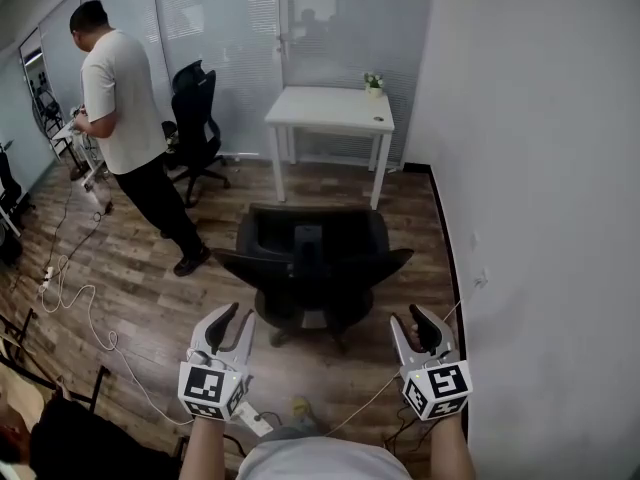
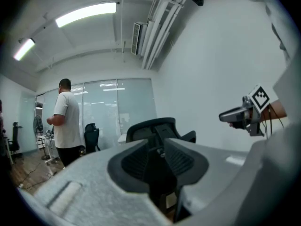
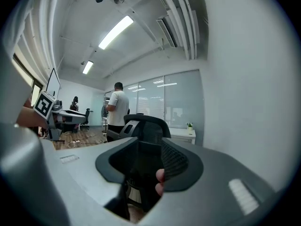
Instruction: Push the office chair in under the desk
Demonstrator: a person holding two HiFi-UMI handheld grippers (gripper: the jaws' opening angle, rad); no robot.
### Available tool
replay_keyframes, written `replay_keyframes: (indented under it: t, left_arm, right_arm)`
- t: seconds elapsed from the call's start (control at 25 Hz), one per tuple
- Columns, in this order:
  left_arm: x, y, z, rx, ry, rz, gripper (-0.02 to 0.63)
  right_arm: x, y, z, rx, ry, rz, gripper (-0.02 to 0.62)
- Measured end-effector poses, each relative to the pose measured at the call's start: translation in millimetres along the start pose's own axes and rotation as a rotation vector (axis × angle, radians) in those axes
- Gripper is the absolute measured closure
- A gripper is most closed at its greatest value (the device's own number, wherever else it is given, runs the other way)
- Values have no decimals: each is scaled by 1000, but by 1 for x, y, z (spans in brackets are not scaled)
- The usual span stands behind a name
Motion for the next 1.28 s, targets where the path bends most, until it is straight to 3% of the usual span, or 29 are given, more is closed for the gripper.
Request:
replay_keyframes:
  t: [0.28, 0.52, 0.72, 0.96, 1.28]
  left_arm:
    - [72, -8, 76, 16, 38, 17, 499]
    - [113, 2, 111, 54, 95, 47, 488]
    - [134, 11, 119, 132, 171, 93, 488]
    - [152, 17, 119, 238, 226, 161, 488]
    - [180, 10, 113, 305, 274, 218, 476]
  right_arm:
    - [92, -31, -3, -19, 5, 31, 462]
    - [141, -35, -4, -73, 8, 83, 462]
    - [161, -37, -8, -125, -11, 128, 461]
    - [179, -33, -6, -305, -47, 232, 460]
    - [203, -36, -21, -463, -72, 309, 436]
Point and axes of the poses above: the fingertips, and each gripper's own axes: x forward along the fingers, z to its left, y out of its underside, the point moved 6 cm from there along -x, backward along the fingers, and after that the axes turned 13 degrees about z, right-handed, at the moved point
